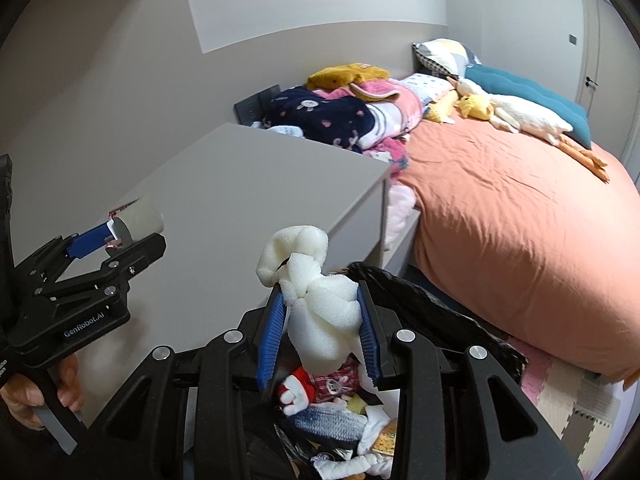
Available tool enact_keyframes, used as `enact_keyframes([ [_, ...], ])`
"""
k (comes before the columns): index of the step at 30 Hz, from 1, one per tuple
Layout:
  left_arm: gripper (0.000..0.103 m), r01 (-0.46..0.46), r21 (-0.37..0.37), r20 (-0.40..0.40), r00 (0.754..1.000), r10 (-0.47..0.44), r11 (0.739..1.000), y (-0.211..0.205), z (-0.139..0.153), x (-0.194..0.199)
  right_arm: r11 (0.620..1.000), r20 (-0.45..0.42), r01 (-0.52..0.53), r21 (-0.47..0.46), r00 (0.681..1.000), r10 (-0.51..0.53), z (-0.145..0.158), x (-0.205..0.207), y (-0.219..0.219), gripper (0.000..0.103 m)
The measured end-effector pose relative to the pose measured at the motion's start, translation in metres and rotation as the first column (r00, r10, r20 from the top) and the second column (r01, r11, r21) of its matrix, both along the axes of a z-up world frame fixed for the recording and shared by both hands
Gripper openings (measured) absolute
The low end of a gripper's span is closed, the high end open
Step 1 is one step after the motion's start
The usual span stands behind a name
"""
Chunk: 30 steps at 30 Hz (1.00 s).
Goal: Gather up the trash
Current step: 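Carry the corner piece and foam plush over the trash bin, then open both tools over the trash bin to drop corner piece and foam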
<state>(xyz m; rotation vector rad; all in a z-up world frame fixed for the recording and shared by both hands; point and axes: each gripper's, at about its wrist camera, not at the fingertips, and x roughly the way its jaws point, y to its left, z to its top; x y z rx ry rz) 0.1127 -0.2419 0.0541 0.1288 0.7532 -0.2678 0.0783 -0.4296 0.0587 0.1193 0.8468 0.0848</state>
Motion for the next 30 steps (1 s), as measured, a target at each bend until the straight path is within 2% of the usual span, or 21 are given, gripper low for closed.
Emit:
enact_keyframes([
  [15, 0.074, 0.13, -0.001, -0.022, 0.991, -0.13, 0.992, -0.051, -0.005, -0.014, 0.989, 0.012, 0.14, 0.036, 0.99, -0.141, -0.001, -0.039, -0.055, 0.037],
  [30, 0.074, 0.281, 0.043, -0.054, 0.959, -0.279, 0.959, -0.097, -0.021, -0.039, 0.951, 0.025, 0.308, 0.02, 0.951, -0.308, -0.004, -0.076, -0.094, 0.038],
])
